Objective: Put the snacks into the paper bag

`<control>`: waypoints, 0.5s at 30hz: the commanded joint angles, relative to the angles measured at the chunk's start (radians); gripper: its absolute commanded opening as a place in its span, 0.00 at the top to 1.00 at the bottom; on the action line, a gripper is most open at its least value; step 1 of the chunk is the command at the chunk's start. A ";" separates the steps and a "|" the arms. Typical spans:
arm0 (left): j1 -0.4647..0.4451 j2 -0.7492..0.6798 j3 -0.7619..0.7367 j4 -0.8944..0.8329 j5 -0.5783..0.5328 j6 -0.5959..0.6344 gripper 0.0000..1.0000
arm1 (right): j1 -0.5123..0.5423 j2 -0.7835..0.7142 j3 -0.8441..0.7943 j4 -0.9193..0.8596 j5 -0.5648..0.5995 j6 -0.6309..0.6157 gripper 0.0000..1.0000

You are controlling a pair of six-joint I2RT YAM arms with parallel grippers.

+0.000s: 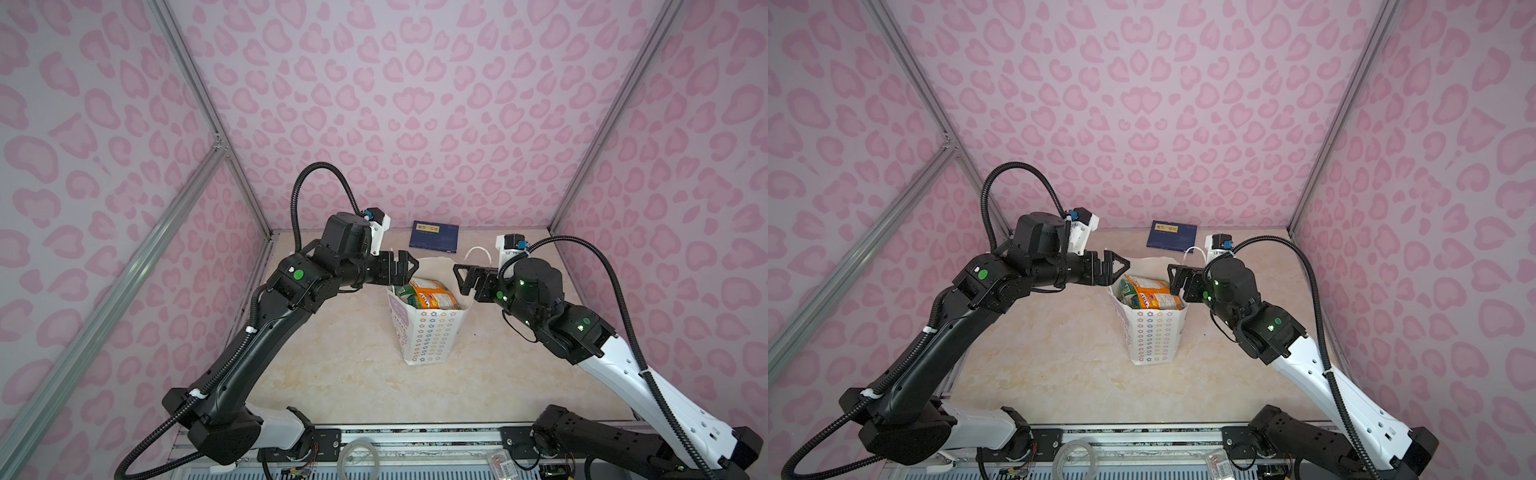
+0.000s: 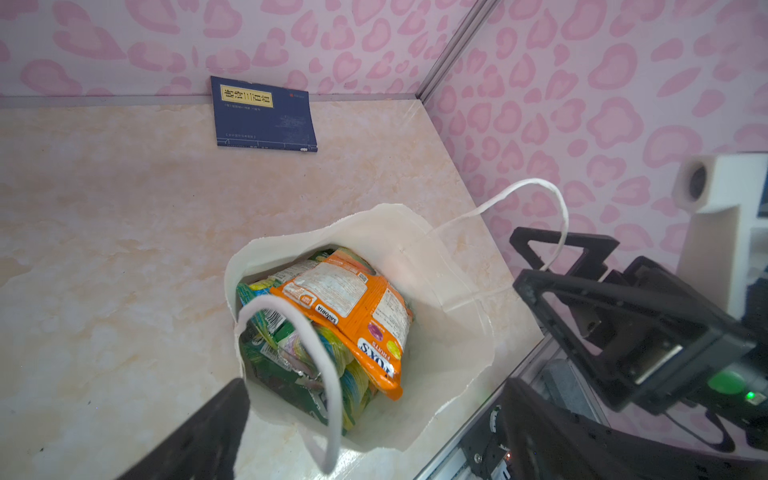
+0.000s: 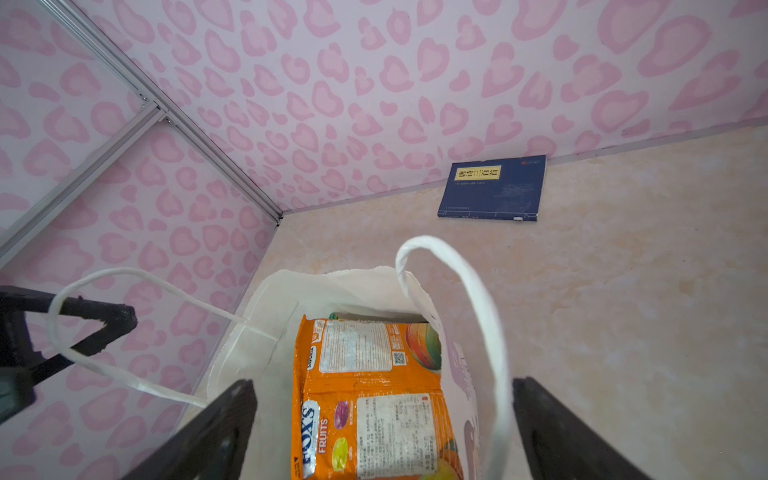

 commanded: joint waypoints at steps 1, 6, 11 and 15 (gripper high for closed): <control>0.001 -0.039 -0.004 -0.038 -0.023 0.023 0.03 | 0.002 -0.016 0.010 -0.035 0.042 -0.007 0.02; 0.001 -0.108 -0.025 -0.038 0.036 0.032 0.03 | 0.001 -0.061 0.058 -0.091 0.050 -0.035 0.02; 0.002 -0.210 -0.109 0.027 0.082 0.029 0.03 | -0.002 -0.124 0.102 -0.172 0.141 -0.080 0.02; 0.004 -0.333 -0.196 0.092 -0.100 0.002 0.03 | -0.019 -0.173 0.105 -0.197 0.164 -0.129 0.02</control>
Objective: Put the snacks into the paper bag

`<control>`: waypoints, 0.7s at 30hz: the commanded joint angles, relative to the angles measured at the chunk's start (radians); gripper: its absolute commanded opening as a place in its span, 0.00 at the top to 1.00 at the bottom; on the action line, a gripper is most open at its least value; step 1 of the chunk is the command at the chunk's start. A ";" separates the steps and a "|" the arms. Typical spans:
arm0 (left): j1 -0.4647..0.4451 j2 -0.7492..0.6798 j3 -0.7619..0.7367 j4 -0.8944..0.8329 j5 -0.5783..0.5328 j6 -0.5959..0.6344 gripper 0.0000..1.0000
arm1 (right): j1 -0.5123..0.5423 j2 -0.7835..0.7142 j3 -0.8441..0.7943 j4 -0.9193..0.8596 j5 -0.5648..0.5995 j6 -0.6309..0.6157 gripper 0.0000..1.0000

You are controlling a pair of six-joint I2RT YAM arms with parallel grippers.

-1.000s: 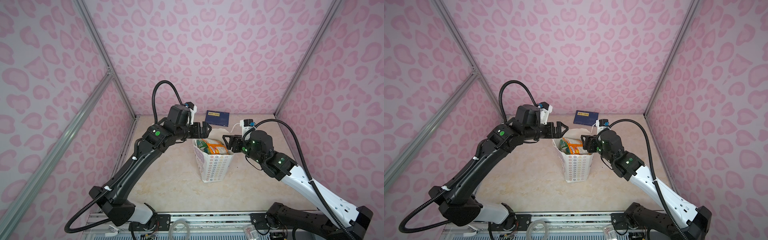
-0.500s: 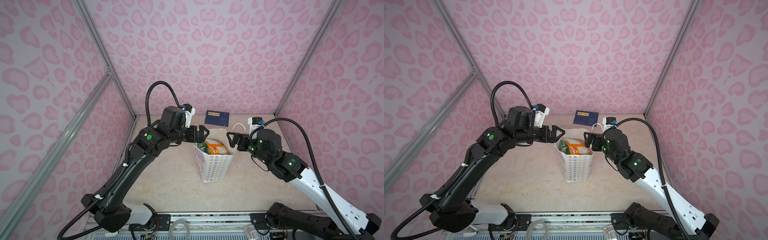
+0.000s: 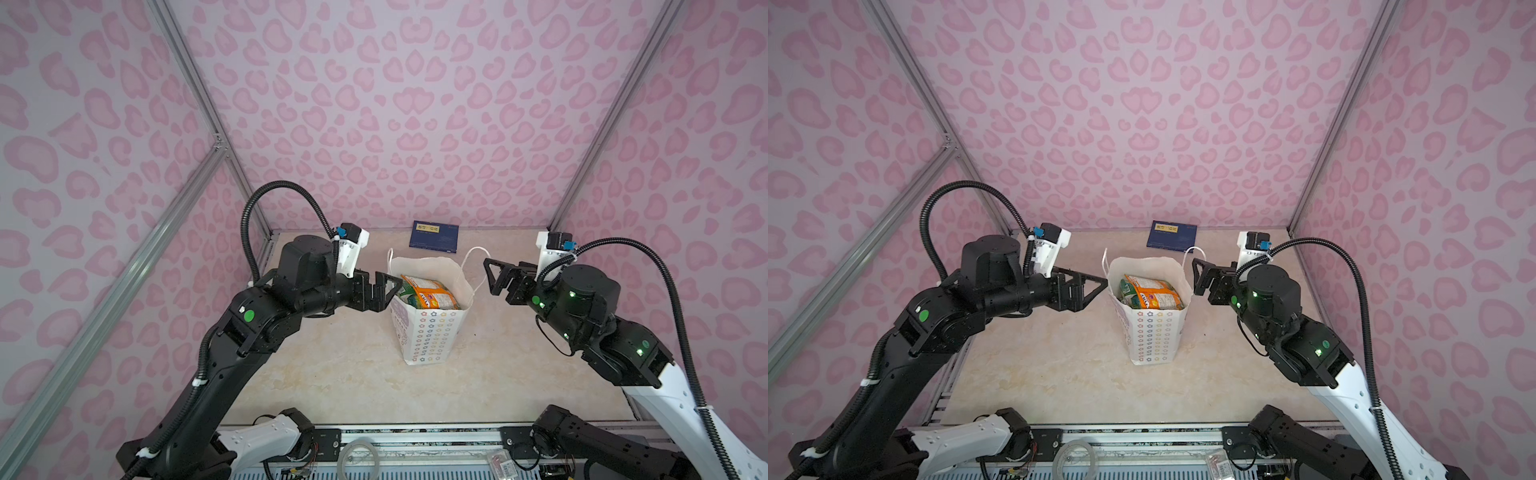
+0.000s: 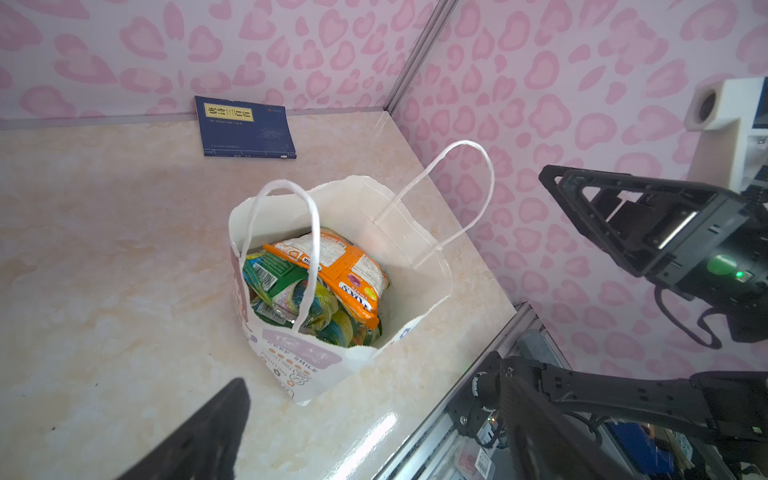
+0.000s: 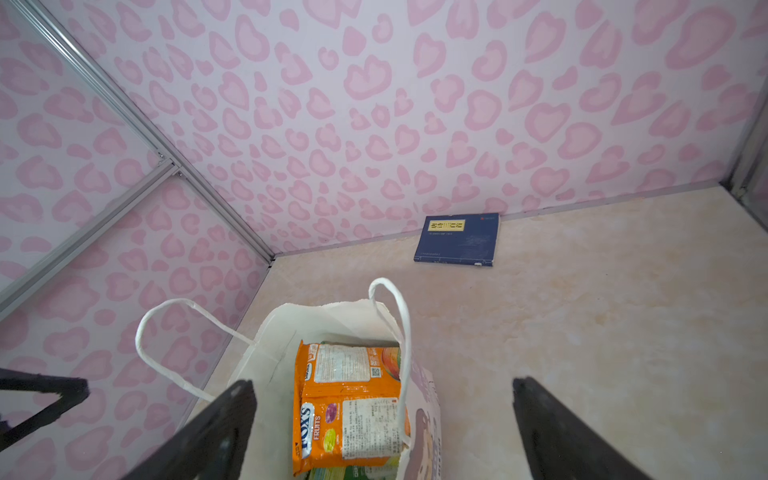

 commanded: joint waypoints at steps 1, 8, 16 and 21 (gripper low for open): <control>0.004 -0.079 -0.067 0.094 -0.188 -0.025 0.03 | -0.020 -0.024 0.002 -0.051 0.042 -0.061 0.02; 0.004 -0.301 -0.461 0.333 -0.852 -0.066 0.03 | -0.250 -0.045 -0.089 -0.037 0.040 -0.106 0.02; 0.112 -0.298 -0.943 0.809 -1.126 0.061 0.03 | -0.594 0.006 -0.388 0.243 -0.081 -0.086 0.02; 0.247 -0.193 -1.091 1.000 -1.178 0.107 0.03 | -0.660 -0.040 -0.699 0.611 -0.017 -0.109 0.02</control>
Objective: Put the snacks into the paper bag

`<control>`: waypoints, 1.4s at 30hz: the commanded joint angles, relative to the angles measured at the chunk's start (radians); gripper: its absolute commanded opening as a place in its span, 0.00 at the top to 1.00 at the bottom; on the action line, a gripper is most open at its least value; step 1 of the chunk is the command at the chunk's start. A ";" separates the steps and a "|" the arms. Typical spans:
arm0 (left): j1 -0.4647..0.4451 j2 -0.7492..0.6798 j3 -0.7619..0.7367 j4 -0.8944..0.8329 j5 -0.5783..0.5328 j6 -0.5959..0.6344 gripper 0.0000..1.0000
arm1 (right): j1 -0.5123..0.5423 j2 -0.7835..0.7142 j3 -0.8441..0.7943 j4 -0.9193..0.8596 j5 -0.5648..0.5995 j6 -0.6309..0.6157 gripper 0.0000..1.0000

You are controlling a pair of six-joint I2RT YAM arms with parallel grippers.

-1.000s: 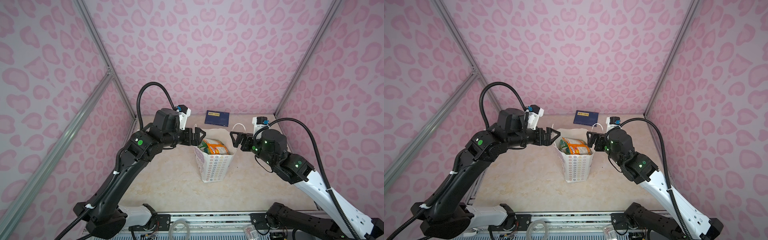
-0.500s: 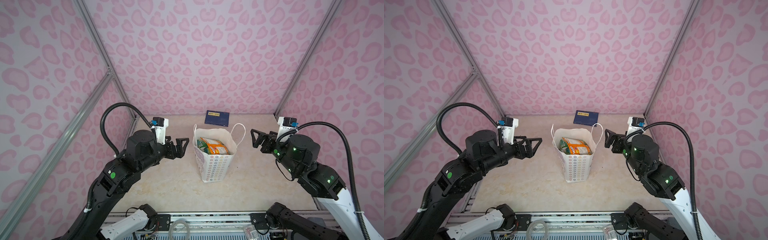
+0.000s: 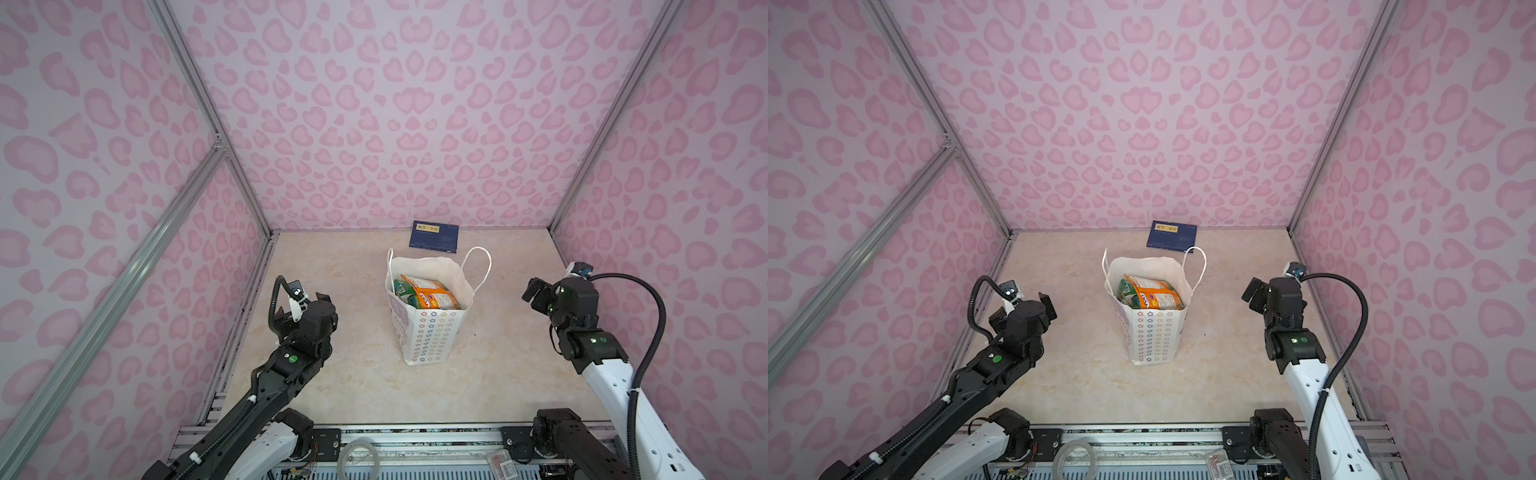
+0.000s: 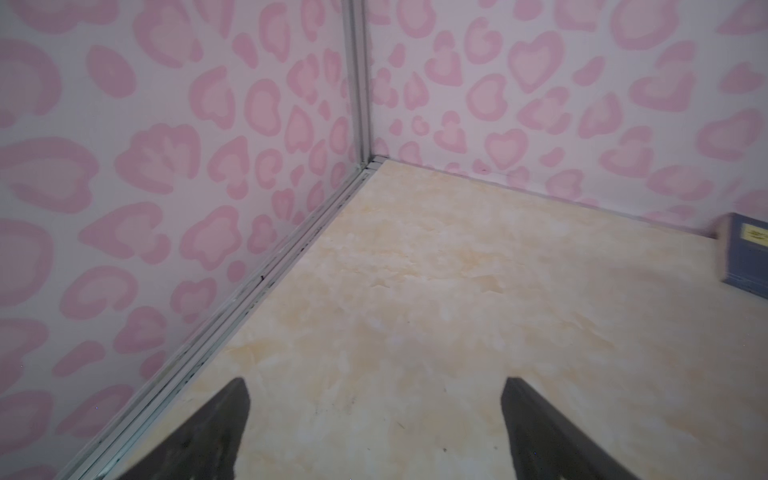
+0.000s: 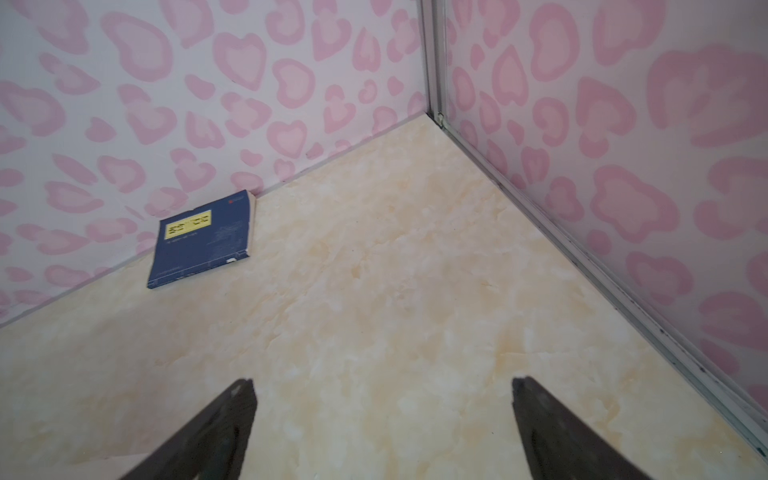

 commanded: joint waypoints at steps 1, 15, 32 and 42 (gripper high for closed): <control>0.052 0.025 -0.095 0.297 -0.081 0.099 0.03 | -0.012 -0.030 -0.151 0.326 0.072 -0.033 0.02; 0.323 0.358 -0.367 1.139 0.321 0.293 0.03 | -0.025 0.247 -0.496 1.058 0.107 -0.281 0.01; 0.427 0.599 -0.231 1.114 0.614 0.296 0.03 | -0.010 0.707 -0.353 1.293 -0.054 -0.401 0.00; 0.429 0.596 -0.235 1.117 0.624 0.299 0.03 | -0.011 0.717 -0.341 1.283 -0.064 -0.396 0.00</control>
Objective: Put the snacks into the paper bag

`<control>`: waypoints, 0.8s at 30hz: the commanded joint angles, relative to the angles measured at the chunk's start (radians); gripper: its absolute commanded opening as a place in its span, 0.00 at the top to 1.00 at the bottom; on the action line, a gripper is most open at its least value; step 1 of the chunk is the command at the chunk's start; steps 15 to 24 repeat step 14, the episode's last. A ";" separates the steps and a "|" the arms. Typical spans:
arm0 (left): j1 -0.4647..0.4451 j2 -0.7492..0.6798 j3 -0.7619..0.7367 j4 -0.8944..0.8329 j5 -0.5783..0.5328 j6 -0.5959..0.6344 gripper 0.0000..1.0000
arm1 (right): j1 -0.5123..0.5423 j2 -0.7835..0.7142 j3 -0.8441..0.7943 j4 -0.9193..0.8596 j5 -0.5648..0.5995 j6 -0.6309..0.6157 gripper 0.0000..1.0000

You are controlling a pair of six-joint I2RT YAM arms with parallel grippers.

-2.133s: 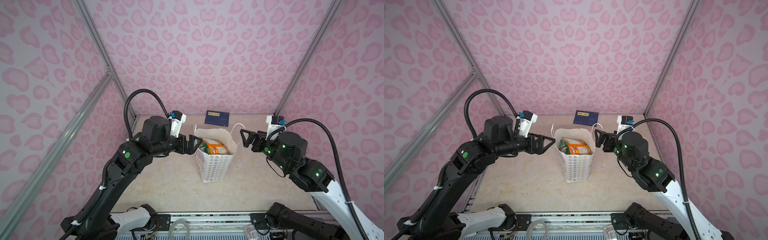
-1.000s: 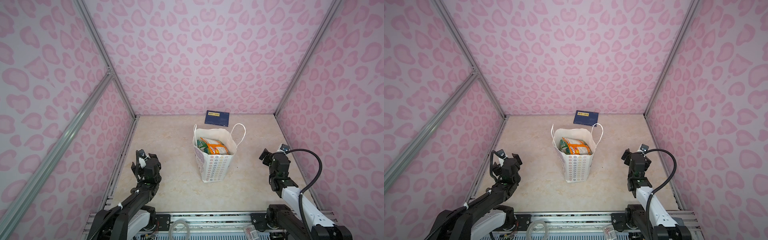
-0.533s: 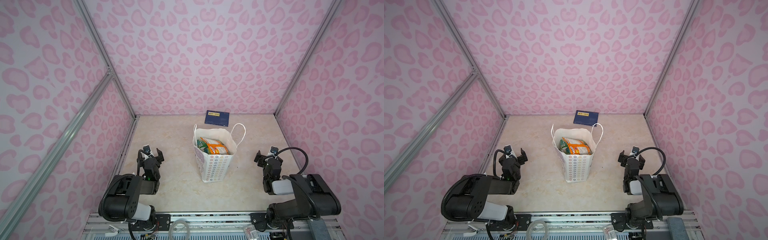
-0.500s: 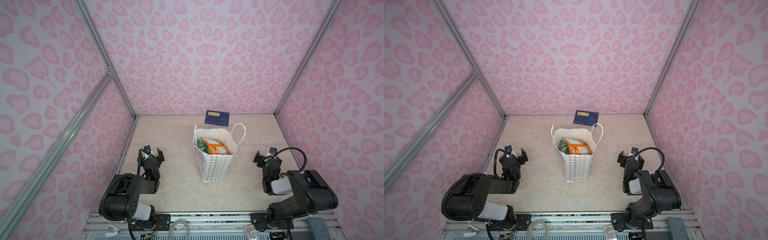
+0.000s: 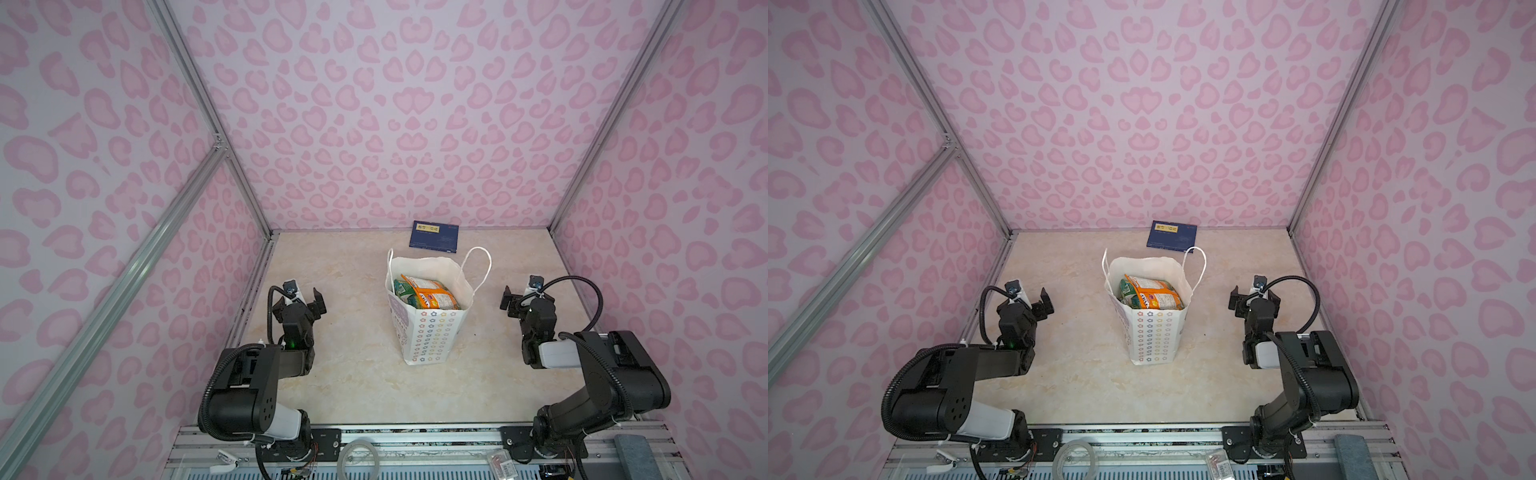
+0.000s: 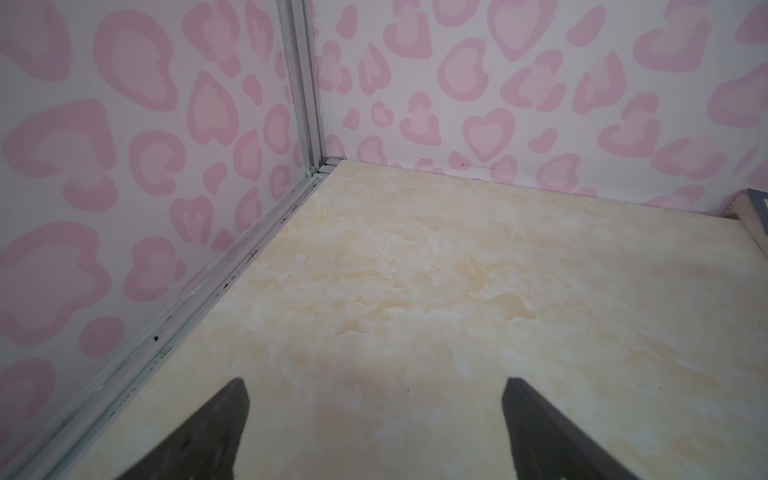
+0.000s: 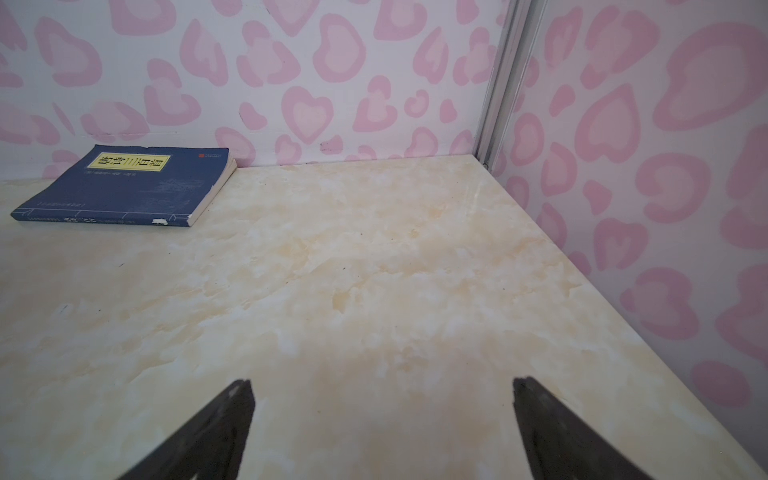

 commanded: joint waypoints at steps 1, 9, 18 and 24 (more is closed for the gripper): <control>-0.002 -0.005 0.000 0.006 0.009 -0.002 0.03 | -0.001 0.005 -0.001 -0.005 -0.005 -0.006 0.00; -0.001 0.007 0.020 -0.017 0.048 0.008 0.03 | 0.022 0.001 -0.019 0.030 0.011 -0.034 0.00; 0.009 -0.005 0.013 -0.018 0.096 0.019 0.03 | 0.022 -0.001 -0.019 0.029 0.010 -0.034 0.00; 0.009 -0.005 0.013 -0.018 0.096 0.019 0.03 | 0.022 -0.001 -0.019 0.029 0.010 -0.034 0.00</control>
